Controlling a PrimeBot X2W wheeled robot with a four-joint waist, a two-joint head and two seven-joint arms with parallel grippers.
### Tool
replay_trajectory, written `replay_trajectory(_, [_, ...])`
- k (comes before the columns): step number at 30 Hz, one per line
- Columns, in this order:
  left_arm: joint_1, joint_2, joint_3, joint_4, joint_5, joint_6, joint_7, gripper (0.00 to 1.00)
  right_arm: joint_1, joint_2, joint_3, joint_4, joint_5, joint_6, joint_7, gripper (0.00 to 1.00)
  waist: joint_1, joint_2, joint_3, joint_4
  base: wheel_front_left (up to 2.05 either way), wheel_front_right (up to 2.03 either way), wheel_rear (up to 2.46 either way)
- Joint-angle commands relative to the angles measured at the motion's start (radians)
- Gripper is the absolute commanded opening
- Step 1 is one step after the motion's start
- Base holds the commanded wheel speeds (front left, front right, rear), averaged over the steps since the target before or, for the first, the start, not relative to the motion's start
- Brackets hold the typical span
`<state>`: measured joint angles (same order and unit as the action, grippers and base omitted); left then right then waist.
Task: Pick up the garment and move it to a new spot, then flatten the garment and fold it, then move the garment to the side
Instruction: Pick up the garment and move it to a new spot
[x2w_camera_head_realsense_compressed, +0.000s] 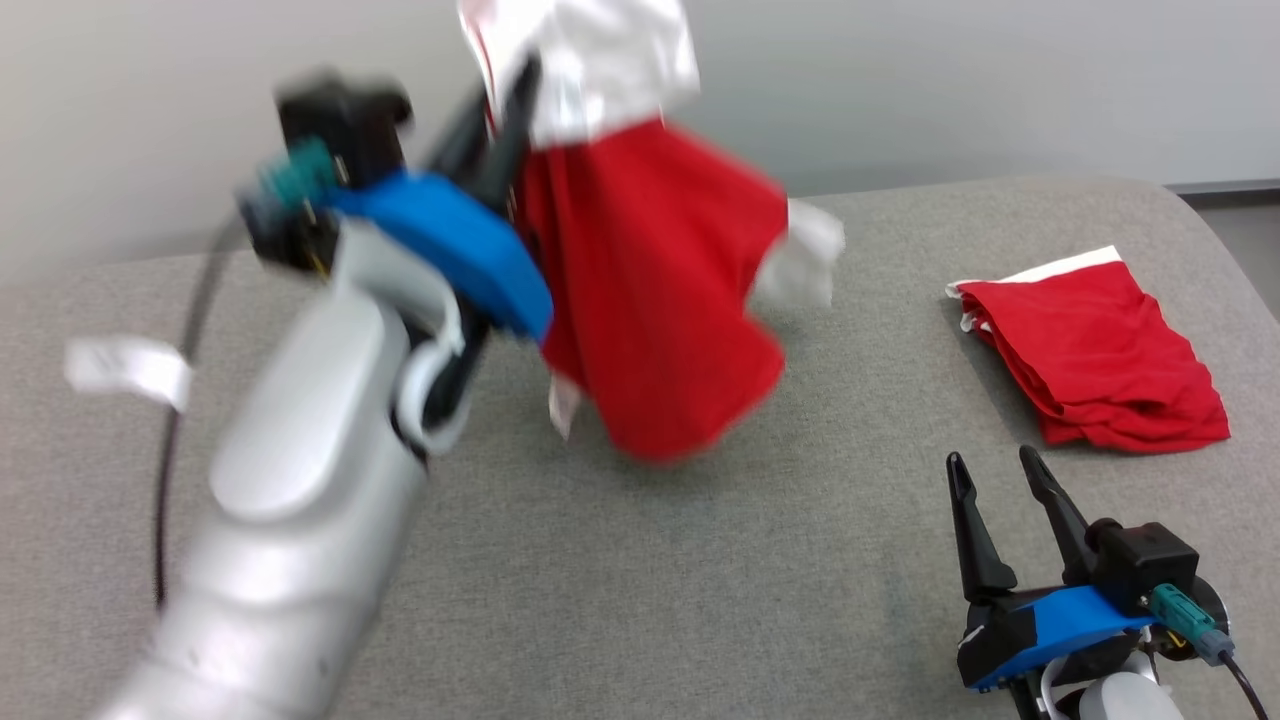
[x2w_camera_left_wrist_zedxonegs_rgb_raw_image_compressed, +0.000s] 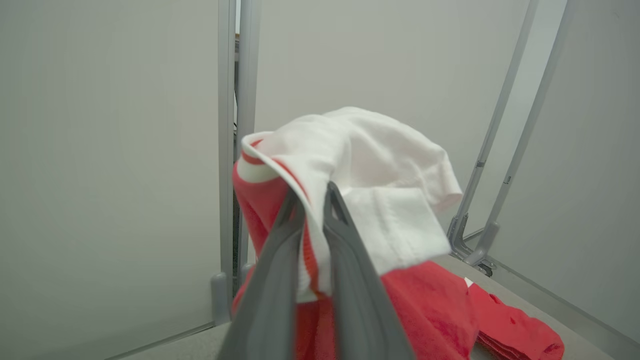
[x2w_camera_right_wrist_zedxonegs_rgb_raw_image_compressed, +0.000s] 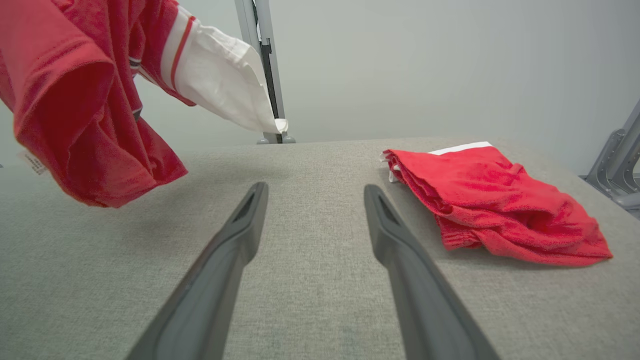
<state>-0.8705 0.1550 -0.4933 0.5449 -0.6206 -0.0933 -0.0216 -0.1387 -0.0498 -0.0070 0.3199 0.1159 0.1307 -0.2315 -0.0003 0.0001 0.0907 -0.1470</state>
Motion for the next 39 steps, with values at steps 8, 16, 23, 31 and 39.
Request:
replay_trajectory(8, [0.308, -0.02, -0.039, 0.126, 0.004, 0.06, -0.115, 0.0, -0.017, -0.002, -0.009, 0.038, 0.012, 0.0, -0.022, 1.0, 0.0003, -0.0001, 0.05, -0.025, 0.0, 0.0, 0.0])
replay_trajectory(16, [0.409, -0.047, -0.053, 0.246, 0.003, 0.064, -0.199, 1.0, -0.031, -0.002, -0.012, 0.072, 0.007, 0.0, -0.031, 1.0, 0.0003, -0.0001, 0.063, -0.025, 0.0, 0.0, 0.0])
replay_trajectory(23, [0.378, -0.014, -0.091, 0.237, 0.092, 0.072, -0.238, 1.0, -0.036, -0.002, -0.017, 0.089, -0.006, 0.0, -0.034, 1.0, 0.0003, -0.0001, 0.025, -0.006, 0.0, 0.0, 0.0])
replay_trajectory(31, [0.47, 0.035, -0.021, 0.075, 0.13, 0.104, -0.244, 1.0, -0.008, -0.002, -0.025, 0.097, -0.007, 0.0, -0.034, 1.0, 0.0003, -0.0001, -0.028, 0.023, 0.0, 0.0, 0.0])
replay_trajectory(39, [0.685, 0.049, 0.084, -0.105, 0.122, 0.15, -0.244, 1.0, 0.027, -0.002, -0.005, 0.096, 0.004, 0.0, -0.035, 1.0, 0.0003, -0.0001, -0.07, 0.045, 0.0, 0.0, 0.0])
